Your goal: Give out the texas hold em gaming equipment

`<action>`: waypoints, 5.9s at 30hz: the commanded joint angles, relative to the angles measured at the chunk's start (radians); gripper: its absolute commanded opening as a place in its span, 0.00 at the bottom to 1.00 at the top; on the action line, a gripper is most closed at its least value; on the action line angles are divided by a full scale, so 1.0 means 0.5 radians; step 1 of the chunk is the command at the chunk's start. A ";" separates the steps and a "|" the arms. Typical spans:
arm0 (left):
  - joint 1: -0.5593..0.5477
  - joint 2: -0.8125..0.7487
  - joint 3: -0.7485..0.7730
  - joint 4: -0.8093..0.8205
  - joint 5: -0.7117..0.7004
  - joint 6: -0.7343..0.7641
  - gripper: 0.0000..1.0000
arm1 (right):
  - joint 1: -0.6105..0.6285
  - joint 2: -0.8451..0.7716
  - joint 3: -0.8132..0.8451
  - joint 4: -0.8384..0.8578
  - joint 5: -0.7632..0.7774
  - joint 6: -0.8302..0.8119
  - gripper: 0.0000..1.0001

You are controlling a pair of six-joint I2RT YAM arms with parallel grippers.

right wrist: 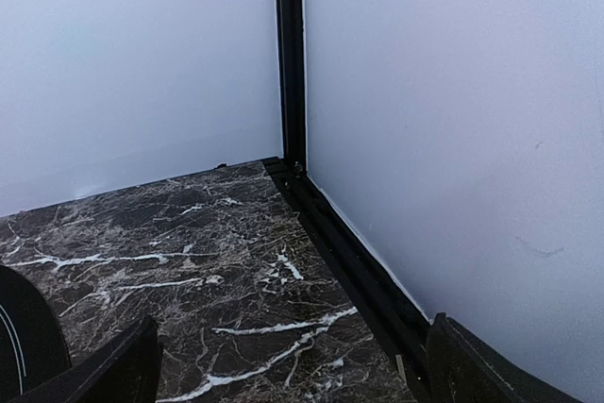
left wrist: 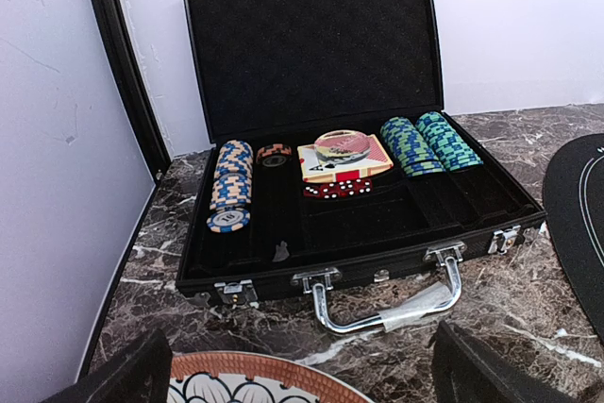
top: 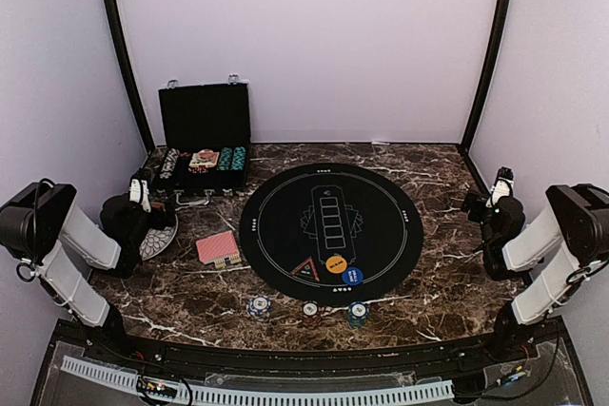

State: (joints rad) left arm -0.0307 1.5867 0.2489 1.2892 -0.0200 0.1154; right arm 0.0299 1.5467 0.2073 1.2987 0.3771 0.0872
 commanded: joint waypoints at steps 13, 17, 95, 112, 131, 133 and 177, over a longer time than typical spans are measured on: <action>0.008 -0.023 0.012 0.023 0.006 -0.016 0.99 | -0.005 -0.001 0.024 0.042 -0.005 0.013 0.99; 0.014 -0.026 0.030 -0.014 0.031 -0.020 0.99 | -0.005 -0.005 0.022 0.045 -0.006 0.013 0.98; 0.230 -0.454 2.062 -4.078 0.813 0.381 0.99 | 2.158 0.690 2.033 -3.365 -0.642 0.545 0.65; 0.228 -0.487 2.118 -4.078 0.907 0.371 0.99 | 2.140 0.822 2.068 -3.358 -0.594 0.460 0.56; 0.229 -0.431 2.173 -4.074 0.964 0.312 0.99 | 2.078 1.155 2.444 -3.294 -0.623 0.409 0.29; 0.230 -0.431 2.172 -4.080 0.969 0.315 0.99 | 2.064 1.205 2.519 -3.291 -0.625 0.410 0.28; 0.209 -0.448 2.268 -4.311 1.101 0.476 0.99 | 1.945 0.553 1.995 -3.307 -0.303 0.776 0.86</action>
State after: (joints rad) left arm 0.0803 1.3796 1.3556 -0.8330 0.5095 0.3374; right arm 0.9783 1.8759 1.3136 -0.3618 0.1696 0.3878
